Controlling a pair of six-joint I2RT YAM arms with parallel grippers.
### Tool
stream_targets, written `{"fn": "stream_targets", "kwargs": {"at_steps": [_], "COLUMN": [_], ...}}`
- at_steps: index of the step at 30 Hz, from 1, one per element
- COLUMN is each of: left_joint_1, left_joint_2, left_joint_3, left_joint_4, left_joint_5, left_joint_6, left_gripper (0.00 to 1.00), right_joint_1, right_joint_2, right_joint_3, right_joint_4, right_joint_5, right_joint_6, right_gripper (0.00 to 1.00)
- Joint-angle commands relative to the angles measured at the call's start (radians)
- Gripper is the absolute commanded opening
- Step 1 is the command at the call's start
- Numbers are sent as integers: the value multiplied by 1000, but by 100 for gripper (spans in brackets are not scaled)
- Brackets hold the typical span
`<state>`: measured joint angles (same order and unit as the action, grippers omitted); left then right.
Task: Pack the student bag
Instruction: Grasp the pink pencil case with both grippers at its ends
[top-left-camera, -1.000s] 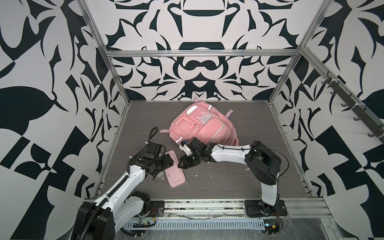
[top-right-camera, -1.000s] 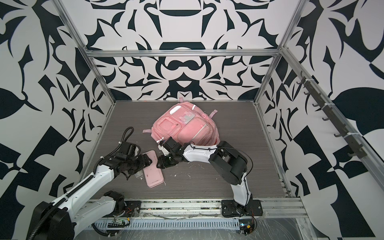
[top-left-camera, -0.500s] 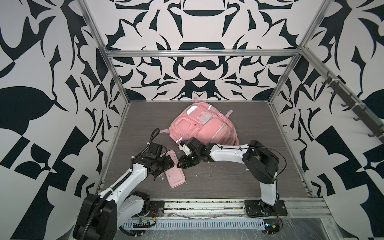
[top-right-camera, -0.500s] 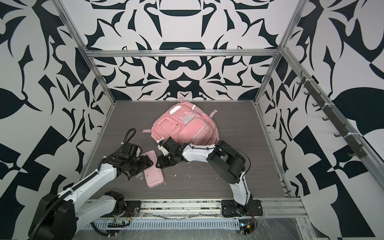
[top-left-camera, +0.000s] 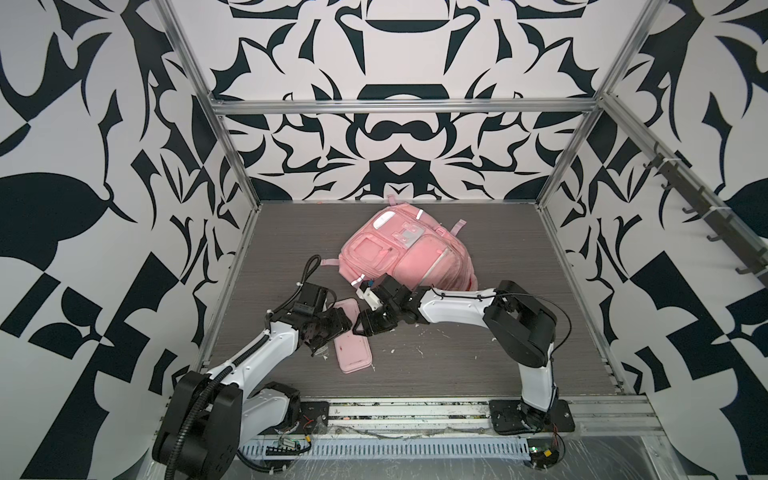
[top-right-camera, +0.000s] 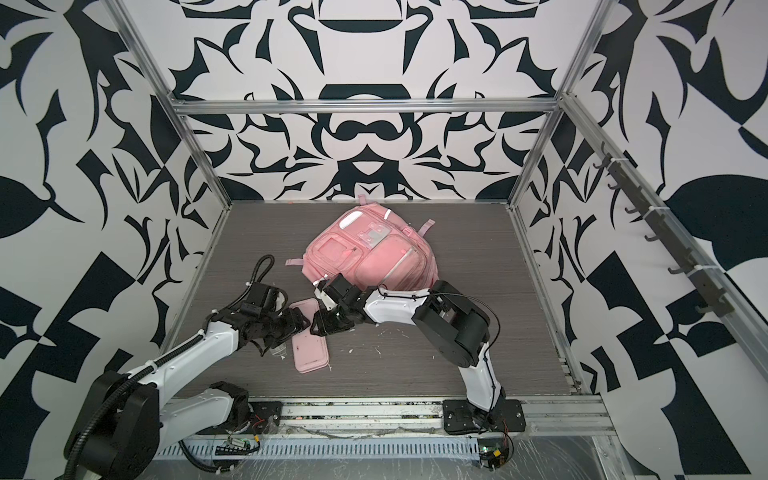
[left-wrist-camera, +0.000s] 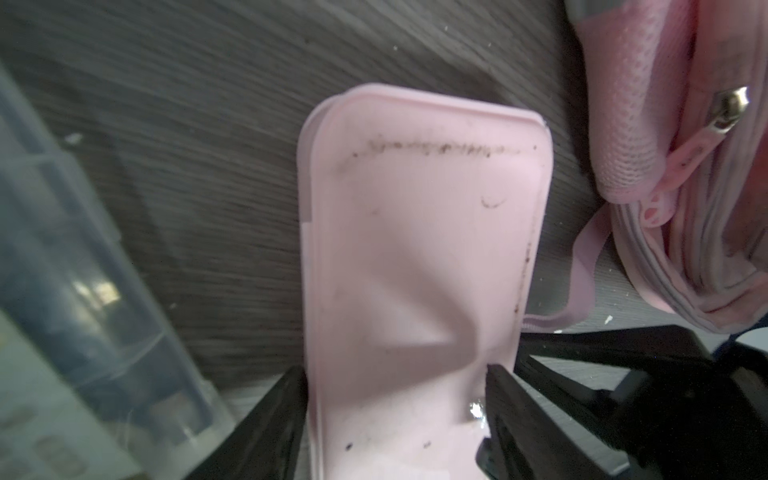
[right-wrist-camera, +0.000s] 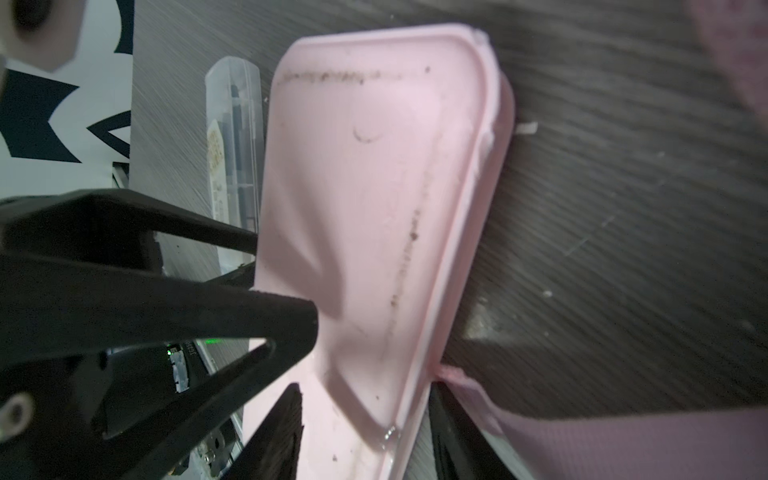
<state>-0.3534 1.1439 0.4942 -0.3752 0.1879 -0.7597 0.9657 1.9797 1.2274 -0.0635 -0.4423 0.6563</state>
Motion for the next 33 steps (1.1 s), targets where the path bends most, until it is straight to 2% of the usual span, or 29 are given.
{"fn": "stream_targets", "kwargs": {"at_steps": [1,11,18,26,33], "left_joint_1": [-1,-1,-1,-1,-1], "left_joint_2": [13,24,14,18,5], "left_joint_3": [-27,-49,-44,-40,-48], "left_joint_4": [22,44,31,28,30], "left_joint_5": [27,35,9,-4,-4], "left_joint_6": [-7,-9,1,7,17], "left_gripper": [70,69,67,51,50], "right_joint_1": [5,4,4,3,-19], "right_joint_2": [-13,-9,-8,4,-2], "right_joint_3": [-2,-41,-50,-41,-100], "right_joint_4": [37,60,19,33,123], "right_joint_5": [-17,-25,42,33,-10], "right_joint_6": [22,41,39,44,88], "right_gripper": [52,52,54,54,54]}}
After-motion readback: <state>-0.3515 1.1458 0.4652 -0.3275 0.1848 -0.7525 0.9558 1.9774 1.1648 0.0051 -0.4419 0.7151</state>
